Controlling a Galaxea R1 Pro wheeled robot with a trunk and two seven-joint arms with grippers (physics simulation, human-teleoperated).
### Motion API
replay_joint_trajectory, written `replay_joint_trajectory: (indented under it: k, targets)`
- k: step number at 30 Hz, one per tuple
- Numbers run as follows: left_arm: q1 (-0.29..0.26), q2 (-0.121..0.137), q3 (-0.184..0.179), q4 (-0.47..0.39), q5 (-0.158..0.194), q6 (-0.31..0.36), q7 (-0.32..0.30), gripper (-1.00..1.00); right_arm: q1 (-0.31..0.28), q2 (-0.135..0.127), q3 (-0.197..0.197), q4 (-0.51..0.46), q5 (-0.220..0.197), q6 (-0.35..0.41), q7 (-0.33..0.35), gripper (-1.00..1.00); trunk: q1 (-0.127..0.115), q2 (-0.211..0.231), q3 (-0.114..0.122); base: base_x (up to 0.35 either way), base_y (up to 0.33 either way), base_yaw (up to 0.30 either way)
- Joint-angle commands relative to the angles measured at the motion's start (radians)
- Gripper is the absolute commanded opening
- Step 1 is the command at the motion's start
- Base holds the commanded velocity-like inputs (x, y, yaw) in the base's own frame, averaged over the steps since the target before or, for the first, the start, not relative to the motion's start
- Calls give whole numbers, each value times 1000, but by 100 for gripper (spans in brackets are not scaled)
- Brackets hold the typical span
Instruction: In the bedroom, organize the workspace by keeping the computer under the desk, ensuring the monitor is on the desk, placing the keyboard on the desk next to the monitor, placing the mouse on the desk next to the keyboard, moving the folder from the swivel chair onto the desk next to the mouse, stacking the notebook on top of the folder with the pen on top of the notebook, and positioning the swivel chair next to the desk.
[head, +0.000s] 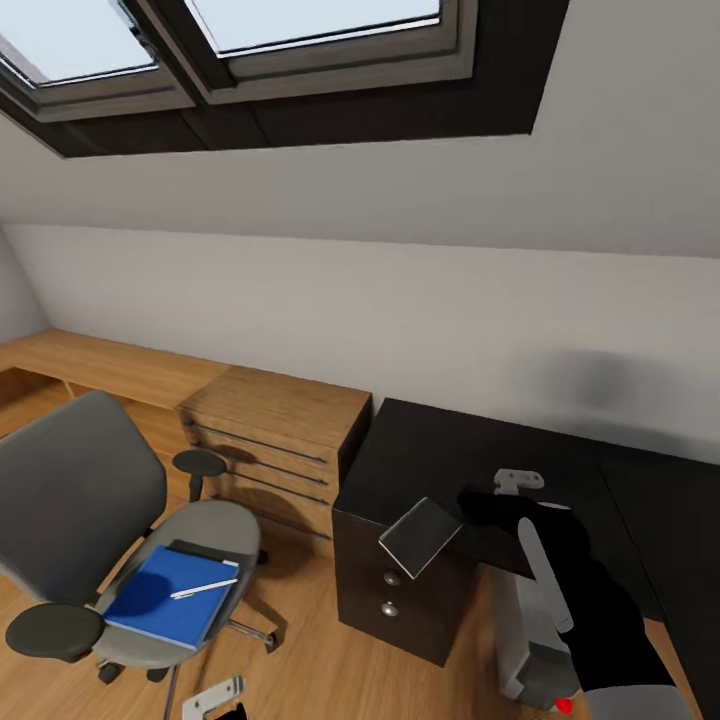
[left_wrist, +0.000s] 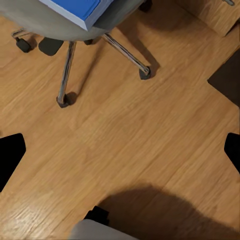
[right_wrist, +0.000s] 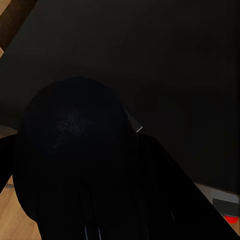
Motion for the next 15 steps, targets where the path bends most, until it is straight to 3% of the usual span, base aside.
replay_joint_trajectory:
  k: [1, 6, 15]
  targets:
    - [-1, 1, -4, 6, 2, 4, 8, 100, -1, 0, 1, 1, -14, 2, -13, -100, 0, -1, -1, 0, 5, -182]
    - [-1, 0, -4, 14, 4, 4, 8, 100, -1, 0, 0, 18, -14, -2, -12, -100, 0, -1, 4, -55, 100, -220]
    - [-1, -5, -6, 16, 4, 4, 8, 100, -1, 0, -32, 57, -14, -14, -12, -100, 0, -1, 13, -211, 196, -247]
